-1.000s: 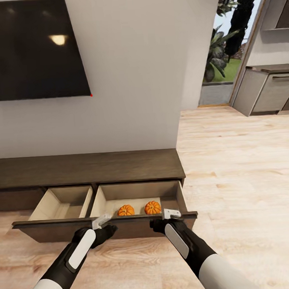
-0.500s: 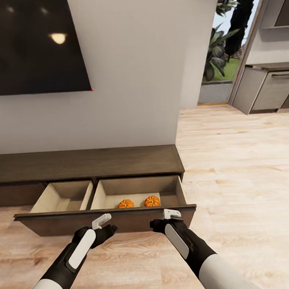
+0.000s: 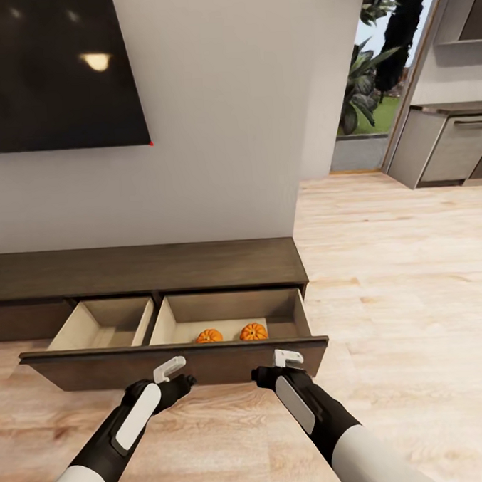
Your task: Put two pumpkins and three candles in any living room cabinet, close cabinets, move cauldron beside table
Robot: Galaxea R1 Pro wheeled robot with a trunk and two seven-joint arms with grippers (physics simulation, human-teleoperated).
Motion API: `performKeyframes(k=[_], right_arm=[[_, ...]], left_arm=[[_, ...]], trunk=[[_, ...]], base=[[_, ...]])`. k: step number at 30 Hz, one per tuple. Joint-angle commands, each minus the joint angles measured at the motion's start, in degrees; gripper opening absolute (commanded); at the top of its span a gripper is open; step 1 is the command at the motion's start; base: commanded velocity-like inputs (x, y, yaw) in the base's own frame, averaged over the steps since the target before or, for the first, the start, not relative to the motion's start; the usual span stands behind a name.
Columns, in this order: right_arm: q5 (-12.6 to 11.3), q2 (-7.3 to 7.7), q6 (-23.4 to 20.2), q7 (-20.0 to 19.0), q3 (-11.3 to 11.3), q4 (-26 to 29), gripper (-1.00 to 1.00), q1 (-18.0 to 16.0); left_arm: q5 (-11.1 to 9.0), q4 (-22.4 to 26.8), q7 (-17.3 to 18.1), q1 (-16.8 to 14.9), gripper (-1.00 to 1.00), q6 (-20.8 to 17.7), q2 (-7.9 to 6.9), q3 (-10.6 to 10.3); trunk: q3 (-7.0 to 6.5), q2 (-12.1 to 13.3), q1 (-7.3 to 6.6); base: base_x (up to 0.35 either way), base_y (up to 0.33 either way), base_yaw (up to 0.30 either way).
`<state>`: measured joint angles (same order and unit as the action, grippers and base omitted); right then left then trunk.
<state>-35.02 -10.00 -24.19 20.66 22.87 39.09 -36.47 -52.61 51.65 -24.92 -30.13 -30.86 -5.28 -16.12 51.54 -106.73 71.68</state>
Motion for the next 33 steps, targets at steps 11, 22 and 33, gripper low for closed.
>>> performKeyframes(k=[11,22,33], right_arm=[[0.37,0.00,10.83,0.02,0.31,-6.88,1.00,-0.11],[0.53,0.00,11.82,0.09,0.84,-7.18,1.00,-0.09],[0.56,0.00,14.77,0.09,0.86,-7.25,1.00,-0.09]], left_arm=[[11.36,-0.47,-0.12,-0.01,1.00,5.12,0.46,0.24],[12.17,-0.92,-0.13,0.05,1.00,7.89,0.53,0.02],[12.18,-0.94,-0.13,0.06,1.00,7.92,0.55,-0.05]], trunk=[[1.98,-4.43,2.42],[3.95,-8.84,4.84],[5.93,-13.25,7.25]], base=[[0.000,0.000,0.000],[0.000,0.000,0.000],[0.000,0.000,0.000]])
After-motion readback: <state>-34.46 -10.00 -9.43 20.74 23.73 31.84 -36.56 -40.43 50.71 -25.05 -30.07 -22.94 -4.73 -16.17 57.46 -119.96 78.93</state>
